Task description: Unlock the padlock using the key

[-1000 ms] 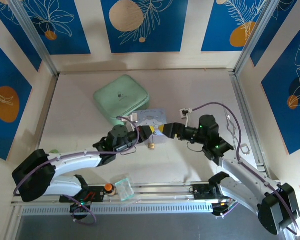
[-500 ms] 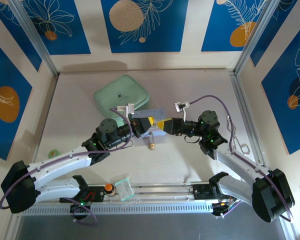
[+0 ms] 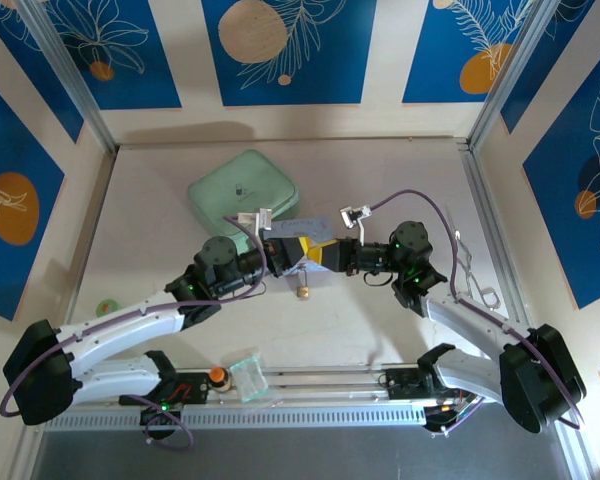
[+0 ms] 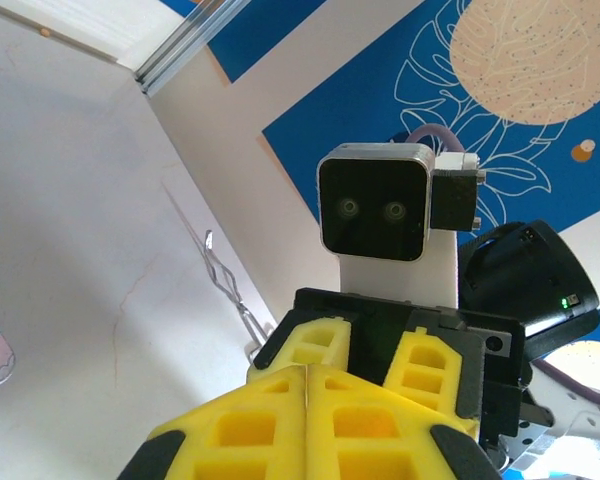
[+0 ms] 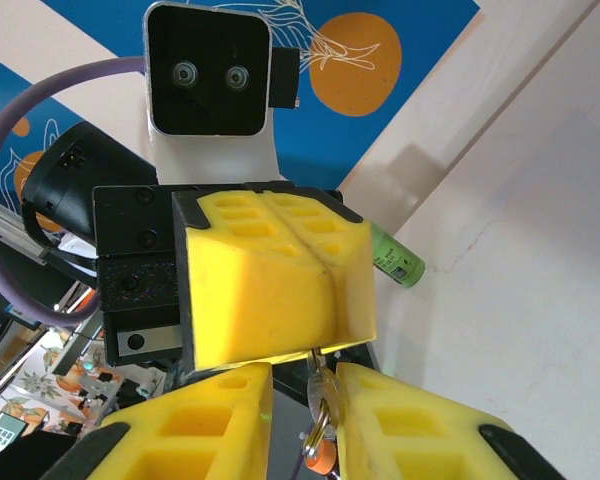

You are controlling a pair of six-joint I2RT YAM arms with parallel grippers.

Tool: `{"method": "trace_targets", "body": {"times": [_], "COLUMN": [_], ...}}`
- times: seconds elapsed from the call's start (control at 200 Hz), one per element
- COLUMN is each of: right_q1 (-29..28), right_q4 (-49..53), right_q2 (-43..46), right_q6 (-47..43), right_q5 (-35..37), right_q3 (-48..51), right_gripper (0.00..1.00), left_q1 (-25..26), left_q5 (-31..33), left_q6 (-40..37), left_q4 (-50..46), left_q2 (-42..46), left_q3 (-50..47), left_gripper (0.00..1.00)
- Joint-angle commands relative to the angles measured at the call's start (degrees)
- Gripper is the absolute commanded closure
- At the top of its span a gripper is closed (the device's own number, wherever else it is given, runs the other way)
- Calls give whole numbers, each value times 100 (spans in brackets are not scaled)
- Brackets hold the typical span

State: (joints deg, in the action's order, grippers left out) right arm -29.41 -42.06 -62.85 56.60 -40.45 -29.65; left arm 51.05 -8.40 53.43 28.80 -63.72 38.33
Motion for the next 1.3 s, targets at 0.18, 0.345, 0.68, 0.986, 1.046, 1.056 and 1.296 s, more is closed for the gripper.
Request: {"method": "trace_targets", "body": {"times": [0.18,0.345,0.68,0.986,1.046,1.056,1.296], "right_q1": [-47,-47,-38,55,107,116,400], "right_q4": [-121,-149,14,1518,1610,1628,2975], "right_q2": [128,124,150,282,274,273,479], "right_q6": [-65,-64,-138,-508,-510,-510,-507], "right_q5": [69,73,102,1151,1233,1248,2294], "right_q3": [158,188,253,231,270,279,293], "right_gripper": [87,94,98,99,99,99,99], "left_q1": [-66,-68,-112,-156,-148,-148,-31], "left_q5": [68,-1,520,1506,1507,1488,1620], "left_q6": [43,82,34,-285,-452,-473,-484], "left_q4": [-8,-58,-303,-2081,-2465,-2497,-2788], "left_q2": [52,11,187,379,206,175,-362], "left_q3": [-53,-53,-200,139,307,320,345], "left_gripper": [100,100,41,10,11,11,16]}}
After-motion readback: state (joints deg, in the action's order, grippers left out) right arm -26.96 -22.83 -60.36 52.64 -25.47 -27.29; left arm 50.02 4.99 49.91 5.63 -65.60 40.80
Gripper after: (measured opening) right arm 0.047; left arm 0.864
